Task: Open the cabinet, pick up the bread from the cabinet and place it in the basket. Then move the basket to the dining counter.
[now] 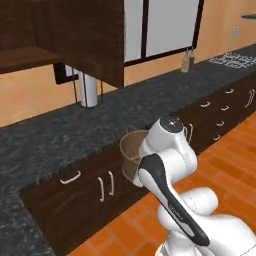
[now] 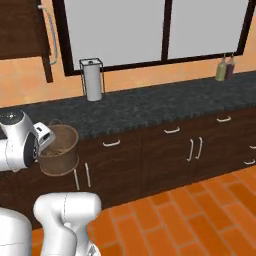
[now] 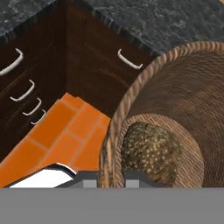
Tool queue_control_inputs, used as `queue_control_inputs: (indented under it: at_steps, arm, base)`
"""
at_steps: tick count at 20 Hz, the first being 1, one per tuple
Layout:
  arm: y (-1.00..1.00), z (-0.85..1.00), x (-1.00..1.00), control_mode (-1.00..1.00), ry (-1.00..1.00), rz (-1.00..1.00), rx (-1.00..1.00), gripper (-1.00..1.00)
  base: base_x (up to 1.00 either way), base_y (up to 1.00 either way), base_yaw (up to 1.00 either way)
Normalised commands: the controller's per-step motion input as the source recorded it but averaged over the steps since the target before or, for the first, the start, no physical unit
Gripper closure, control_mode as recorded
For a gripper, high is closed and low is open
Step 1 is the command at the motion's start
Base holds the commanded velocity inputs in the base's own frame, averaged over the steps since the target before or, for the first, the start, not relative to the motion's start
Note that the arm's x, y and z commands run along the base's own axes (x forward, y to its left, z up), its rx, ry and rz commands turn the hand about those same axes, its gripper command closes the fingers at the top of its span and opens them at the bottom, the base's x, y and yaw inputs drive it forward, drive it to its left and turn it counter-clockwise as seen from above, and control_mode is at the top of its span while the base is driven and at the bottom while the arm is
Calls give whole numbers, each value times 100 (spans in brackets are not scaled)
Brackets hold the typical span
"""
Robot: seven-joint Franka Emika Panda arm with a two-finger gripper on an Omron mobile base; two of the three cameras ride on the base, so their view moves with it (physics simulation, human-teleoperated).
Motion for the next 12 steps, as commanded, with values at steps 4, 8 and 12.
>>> queue_control_inputs:
  at_steps: [4,8,12]
  arm:
    - [0,0,0,100,0,0,0,100]
    - [0,0,0,100,0,0,0,100]
    - [0,0,0,100,0,0,0,100]
  base:
    - [0,0,-91]
    - [0,0,-93]
    - [4,0,-92]
